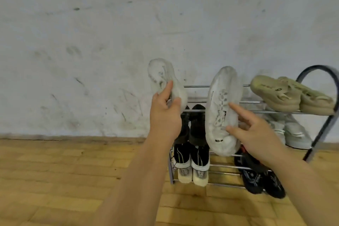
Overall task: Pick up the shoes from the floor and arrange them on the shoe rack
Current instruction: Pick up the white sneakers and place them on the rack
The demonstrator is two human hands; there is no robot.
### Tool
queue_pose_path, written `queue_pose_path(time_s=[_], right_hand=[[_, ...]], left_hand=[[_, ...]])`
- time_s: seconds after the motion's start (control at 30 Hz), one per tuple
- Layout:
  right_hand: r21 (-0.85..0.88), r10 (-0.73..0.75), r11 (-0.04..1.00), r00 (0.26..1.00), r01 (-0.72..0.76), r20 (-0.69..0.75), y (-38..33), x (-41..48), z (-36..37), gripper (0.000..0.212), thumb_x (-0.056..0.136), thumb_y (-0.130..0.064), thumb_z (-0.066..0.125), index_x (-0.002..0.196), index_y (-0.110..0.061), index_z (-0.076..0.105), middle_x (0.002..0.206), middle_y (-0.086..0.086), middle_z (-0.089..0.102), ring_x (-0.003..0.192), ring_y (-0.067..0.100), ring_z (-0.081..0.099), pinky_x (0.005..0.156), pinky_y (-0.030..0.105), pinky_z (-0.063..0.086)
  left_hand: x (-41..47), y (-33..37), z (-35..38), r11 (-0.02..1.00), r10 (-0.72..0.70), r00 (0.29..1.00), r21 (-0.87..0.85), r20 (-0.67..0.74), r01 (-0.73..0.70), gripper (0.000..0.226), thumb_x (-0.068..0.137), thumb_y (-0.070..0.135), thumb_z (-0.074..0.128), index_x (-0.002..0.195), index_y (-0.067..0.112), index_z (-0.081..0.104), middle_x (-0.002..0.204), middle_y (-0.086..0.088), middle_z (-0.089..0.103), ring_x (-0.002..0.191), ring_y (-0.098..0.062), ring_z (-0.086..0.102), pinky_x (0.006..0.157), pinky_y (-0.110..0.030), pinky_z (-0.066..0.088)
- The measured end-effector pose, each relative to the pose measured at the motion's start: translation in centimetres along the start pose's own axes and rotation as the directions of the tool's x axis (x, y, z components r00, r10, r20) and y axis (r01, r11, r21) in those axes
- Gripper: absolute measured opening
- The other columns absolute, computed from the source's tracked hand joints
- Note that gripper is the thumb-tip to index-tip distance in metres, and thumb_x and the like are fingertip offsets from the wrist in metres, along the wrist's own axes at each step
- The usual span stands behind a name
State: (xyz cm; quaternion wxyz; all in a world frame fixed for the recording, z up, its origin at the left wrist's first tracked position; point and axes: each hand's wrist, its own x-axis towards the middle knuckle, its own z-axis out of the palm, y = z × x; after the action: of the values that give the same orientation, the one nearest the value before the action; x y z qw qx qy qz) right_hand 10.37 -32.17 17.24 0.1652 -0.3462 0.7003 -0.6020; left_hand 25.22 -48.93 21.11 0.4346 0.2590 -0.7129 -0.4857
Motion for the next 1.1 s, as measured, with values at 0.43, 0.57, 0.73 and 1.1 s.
queue_pose_path(time_s=[0.43, 0.57, 0.73, 1.1], right_hand=[[0.058, 0.074, 0.996, 0.996, -0.071, -0.046, -0.9, 9.8, 6.2, 0.063, 0.099, -0.021, 0.066, 0.156, -0.032, 0.041, 0.133, -0.001, 0.067, 0.112, 0.013, 0.068, 0.104, 0.040, 0.054], [-0.228, 0.022, 0.973, 1.000, -0.020, 0.007, -2.0, 15.1, 9.6, 0.058, 0.103, -0.032, 0.056, 0.157, -0.020, 0.038, 0.152, 0.006, 0.053, 0.132, 0.023, 0.055, 0.112, 0.038, 0.043], [-0.535, 0.111, 0.844, 0.973, 0.015, 0.203, 0.1, 16.9, 12.8, 0.047, 0.111, -0.038, 0.028, 0.144, -0.009, 0.045, 0.144, 0.021, 0.055, 0.133, 0.037, 0.050, 0.100, 0.035, 0.038], [-0.366, 0.120, 0.931, 0.953, -0.010, 0.277, 0.7, 16.8, 11.1, 0.059, 0.111, -0.042, 0.032, 0.165, -0.031, 0.013, 0.170, -0.001, 0.019, 0.155, 0.020, 0.022, 0.122, 0.030, 0.017]], left_hand=[[3.0, -3.4, -2.0, 0.978, 0.102, 0.993, 0.192, -0.063, -0.088, 0.054, 0.106, 0.015, 0.052, 0.150, 0.045, 0.043, 0.148, 0.016, 0.031, 0.132, -0.004, 0.048, 0.090, 0.009, 0.030], [3.9, -4.3, -2.7, 0.976, 0.084, 0.992, 0.206, -0.090, -0.064, 0.054, 0.106, 0.016, 0.053, 0.152, 0.043, 0.044, 0.147, 0.019, 0.030, 0.137, -0.004, 0.044, 0.094, 0.006, 0.027], [4.5, -5.0, -2.9, 0.979, 0.086, 0.991, 0.193, -0.100, -0.065, 0.054, 0.105, 0.015, 0.053, 0.152, 0.041, 0.044, 0.155, 0.010, 0.032, 0.139, -0.004, 0.041, 0.092, 0.010, 0.027], [3.6, -4.4, -1.5, 0.974, 0.125, 0.992, 0.192, -0.001, -0.123, 0.054, 0.106, 0.017, 0.052, 0.149, 0.049, 0.041, 0.156, 0.013, 0.032, 0.136, -0.002, 0.046, 0.089, 0.007, 0.034]])
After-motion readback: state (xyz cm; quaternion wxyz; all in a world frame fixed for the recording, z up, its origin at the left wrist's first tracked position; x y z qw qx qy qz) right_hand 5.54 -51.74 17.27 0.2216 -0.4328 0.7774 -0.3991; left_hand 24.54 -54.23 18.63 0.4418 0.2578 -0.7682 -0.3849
